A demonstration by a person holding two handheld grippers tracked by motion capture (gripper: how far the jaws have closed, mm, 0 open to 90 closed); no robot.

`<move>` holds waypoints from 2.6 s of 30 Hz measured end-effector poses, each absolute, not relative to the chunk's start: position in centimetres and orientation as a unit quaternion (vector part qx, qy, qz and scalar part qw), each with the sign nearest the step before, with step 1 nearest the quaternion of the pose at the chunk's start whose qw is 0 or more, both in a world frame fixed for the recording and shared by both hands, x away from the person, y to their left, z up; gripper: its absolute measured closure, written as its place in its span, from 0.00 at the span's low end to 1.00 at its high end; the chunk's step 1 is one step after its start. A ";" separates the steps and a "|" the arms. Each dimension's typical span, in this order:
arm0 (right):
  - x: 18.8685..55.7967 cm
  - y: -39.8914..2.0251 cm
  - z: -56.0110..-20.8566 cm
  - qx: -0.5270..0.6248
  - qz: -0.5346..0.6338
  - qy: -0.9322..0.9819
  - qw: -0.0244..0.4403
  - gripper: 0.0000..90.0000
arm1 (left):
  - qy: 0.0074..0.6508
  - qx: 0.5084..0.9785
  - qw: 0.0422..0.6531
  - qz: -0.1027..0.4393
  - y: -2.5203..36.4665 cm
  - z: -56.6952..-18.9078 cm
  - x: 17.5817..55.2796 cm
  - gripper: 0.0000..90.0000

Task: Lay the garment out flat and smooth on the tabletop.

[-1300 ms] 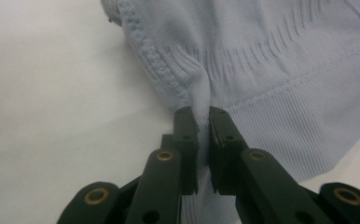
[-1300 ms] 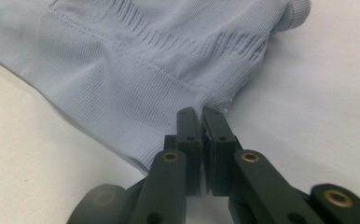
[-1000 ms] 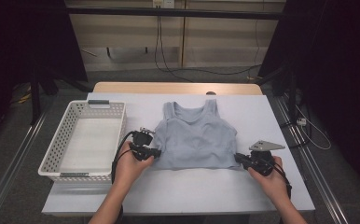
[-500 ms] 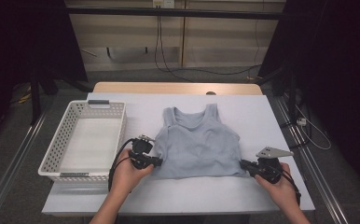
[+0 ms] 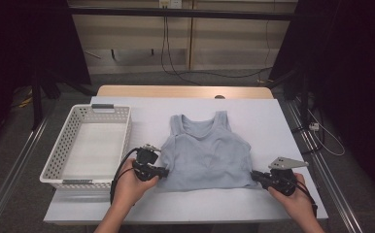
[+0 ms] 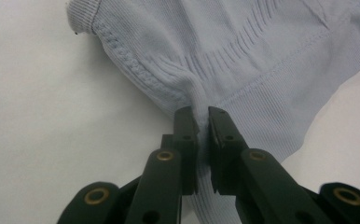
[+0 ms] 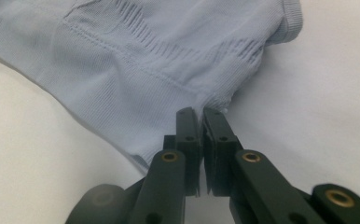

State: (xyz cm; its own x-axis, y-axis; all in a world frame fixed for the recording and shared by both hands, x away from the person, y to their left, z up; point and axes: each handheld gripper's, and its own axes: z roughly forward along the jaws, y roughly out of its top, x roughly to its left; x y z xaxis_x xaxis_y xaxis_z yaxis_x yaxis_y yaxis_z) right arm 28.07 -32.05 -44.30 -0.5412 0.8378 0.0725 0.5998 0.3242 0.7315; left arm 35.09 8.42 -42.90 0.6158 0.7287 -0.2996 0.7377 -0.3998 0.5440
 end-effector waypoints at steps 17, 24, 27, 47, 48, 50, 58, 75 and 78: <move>34.1 -26.7 -41.9 0.421 0.402 0.795 0.171 0.37 | 0.443 0.821 0.360 0.032 9.1 -43.8 35.8 0.32; 38.2 -23.4 -41.5 0.424 0.404 0.796 0.152 0.27 | 0.436 0.823 0.363 0.035 8.8 -43.9 36.2 0.27; 40.0 -22.2 -41.4 0.422 0.395 0.803 0.147 0.26 | 0.435 0.822 0.364 0.042 8.7 -43.9 36.2 0.26; 47.4 -16.3 -43.9 0.423 0.372 0.817 0.123 0.55 | 0.437 0.818 0.372 0.045 9.1 -44.1 36.4 0.26; 47.5 -16.1 -43.9 0.422 0.372 0.818 0.123 0.56 | 0.435 0.819 0.371 0.044 9.0 -44.1 36.3 0.26; 47.6 -15.7 -43.9 0.421 0.377 0.816 0.120 0.57 | 0.434 0.821 0.368 0.044 8.8 -44.2 36.3 0.26; 48.1 -14.6 -45.1 0.407 0.368 0.831 0.094 0.78 | 0.436 0.819 0.369 0.047 8.7 -44.1 36.2 0.26; 50.5 -14.7 -45.6 0.419 0.349 0.830 0.113 0.99 | 0.438 0.818 0.368 0.050 8.8 -44.1 36.3 0.26; 50.5 -14.6 -46.1 0.426 0.346 0.829 0.107 0.98 | 0.440 0.817 0.370 0.049 8.8 -44.1 36.3 0.26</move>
State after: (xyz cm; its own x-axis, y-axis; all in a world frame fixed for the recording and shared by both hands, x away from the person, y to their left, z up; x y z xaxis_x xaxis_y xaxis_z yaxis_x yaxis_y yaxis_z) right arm 50.50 -14.59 -46.13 -0.6147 0.7799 0.1180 0.6323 0.3978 0.6648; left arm 36.32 8.84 -44.07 0.6076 0.7551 -0.2461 0.6830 -0.3387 0.6471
